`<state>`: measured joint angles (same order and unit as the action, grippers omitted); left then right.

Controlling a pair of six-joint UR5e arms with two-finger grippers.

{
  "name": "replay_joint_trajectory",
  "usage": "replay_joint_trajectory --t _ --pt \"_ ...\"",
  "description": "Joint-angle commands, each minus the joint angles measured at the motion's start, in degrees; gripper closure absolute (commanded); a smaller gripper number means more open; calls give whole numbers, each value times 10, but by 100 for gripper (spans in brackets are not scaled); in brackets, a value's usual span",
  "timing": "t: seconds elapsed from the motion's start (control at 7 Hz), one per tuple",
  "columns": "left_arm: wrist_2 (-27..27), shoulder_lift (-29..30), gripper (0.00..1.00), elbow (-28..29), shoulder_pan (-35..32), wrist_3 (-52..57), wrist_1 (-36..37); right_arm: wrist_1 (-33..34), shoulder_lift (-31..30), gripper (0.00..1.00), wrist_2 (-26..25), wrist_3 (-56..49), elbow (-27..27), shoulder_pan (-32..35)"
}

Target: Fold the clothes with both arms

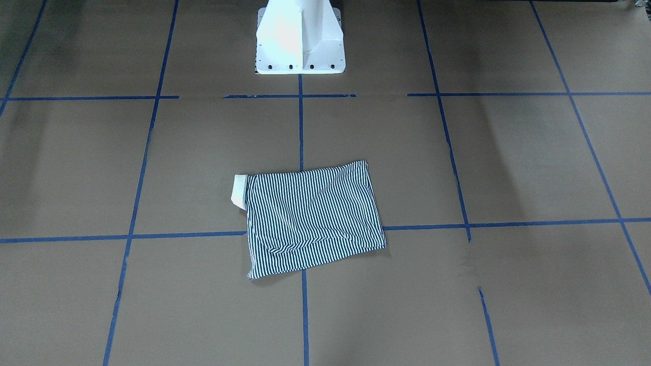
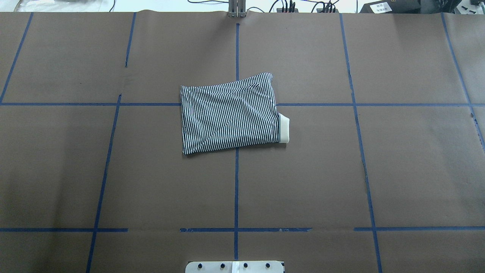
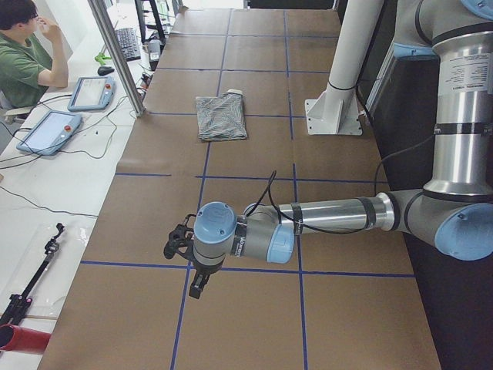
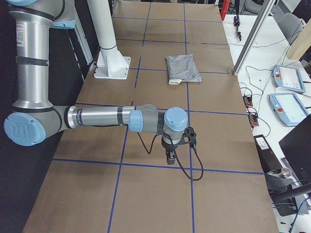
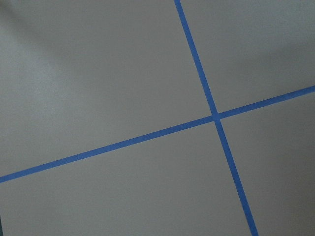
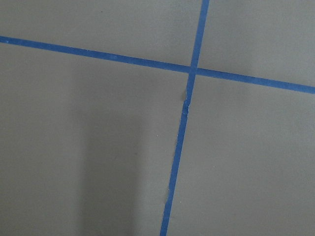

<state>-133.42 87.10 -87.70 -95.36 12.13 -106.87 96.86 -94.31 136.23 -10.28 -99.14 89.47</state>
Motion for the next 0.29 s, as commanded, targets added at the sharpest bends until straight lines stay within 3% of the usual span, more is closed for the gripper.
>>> replay_joint_trajectory --t 0.0,0.14 --pt "0 0 0 0 0 0 0 0 1 0 0 0 -1 0" --pt "0 0 0 0 0 1 0 0 1 0 1 -1 -1 0"
